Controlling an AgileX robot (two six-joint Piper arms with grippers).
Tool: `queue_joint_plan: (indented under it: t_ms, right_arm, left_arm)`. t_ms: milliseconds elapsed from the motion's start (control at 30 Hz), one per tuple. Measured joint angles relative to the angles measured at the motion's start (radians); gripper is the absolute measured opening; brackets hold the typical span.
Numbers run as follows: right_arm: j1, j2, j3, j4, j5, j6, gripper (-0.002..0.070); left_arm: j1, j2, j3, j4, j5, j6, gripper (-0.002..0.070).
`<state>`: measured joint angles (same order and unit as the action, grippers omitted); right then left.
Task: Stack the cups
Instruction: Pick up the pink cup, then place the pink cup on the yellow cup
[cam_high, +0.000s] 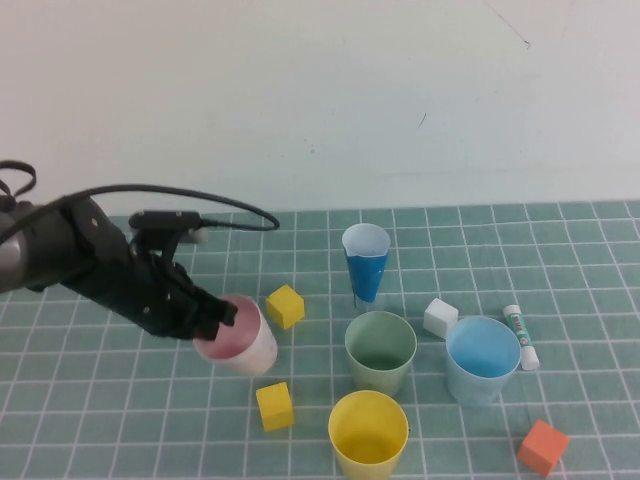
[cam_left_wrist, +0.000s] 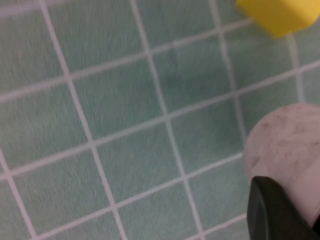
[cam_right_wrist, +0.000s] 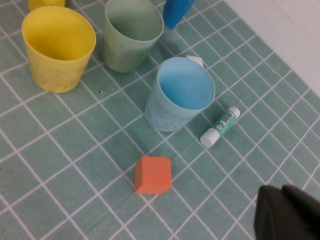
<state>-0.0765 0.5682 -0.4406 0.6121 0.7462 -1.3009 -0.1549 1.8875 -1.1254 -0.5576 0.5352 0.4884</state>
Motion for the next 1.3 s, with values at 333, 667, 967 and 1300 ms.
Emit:
queue_joint_plan:
  t_ms: [333,667,967,1300]
  right_arm:
    - [0.000,0.000,0.001,0.005,-0.025,0.000,-0.0002]
    - [0.000,-0.002,0.001,-0.027,-0.070,0.098,-0.0002]
    - [0.000,-0.002,0.001,-0.027,-0.084,0.119,-0.0002]
    - [0.000,-0.002,0.001,-0.027,-0.105,0.127,-0.0002]
  left_arm:
    - [-0.015,-0.180,-0.038,-0.198,0.126,0.044,0.0008]
    - [-0.325,-0.209,-0.040,0.168,0.219,-0.196,0.0008]
    - [-0.460,-0.209,-0.040,0.302,0.155,-0.327,0.0008]
    - [-0.460,-0.209,-0.040,0.310,0.153,-0.307,0.0008]
